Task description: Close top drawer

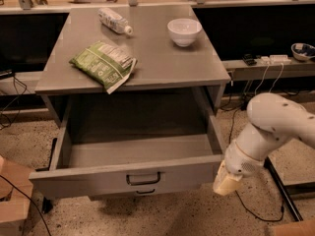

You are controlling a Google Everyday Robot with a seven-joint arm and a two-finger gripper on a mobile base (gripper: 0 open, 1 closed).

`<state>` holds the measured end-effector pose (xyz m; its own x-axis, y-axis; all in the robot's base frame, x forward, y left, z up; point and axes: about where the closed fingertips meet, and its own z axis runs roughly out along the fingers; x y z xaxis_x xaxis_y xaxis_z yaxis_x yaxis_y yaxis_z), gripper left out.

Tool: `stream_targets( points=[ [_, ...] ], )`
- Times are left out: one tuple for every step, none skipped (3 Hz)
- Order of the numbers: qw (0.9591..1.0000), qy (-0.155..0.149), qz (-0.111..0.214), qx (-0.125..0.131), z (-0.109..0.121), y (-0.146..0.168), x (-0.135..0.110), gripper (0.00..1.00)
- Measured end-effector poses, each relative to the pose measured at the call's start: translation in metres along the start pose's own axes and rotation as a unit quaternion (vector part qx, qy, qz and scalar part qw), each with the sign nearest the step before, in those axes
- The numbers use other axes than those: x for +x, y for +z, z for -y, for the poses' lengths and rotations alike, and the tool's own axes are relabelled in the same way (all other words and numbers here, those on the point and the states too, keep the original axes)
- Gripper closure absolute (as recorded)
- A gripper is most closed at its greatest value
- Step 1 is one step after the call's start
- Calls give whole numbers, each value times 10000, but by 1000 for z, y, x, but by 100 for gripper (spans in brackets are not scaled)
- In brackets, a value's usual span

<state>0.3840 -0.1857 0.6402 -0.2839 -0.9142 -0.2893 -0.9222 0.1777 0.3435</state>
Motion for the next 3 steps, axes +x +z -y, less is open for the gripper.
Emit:
stream_targets(
  points=[
    [9999,-113,58,89,19,-1,-7,100],
    [9986,-322,317,280,82,-3,-33,100],
    [9980,-312,378,397,87,-13,-36,100]
  ],
)
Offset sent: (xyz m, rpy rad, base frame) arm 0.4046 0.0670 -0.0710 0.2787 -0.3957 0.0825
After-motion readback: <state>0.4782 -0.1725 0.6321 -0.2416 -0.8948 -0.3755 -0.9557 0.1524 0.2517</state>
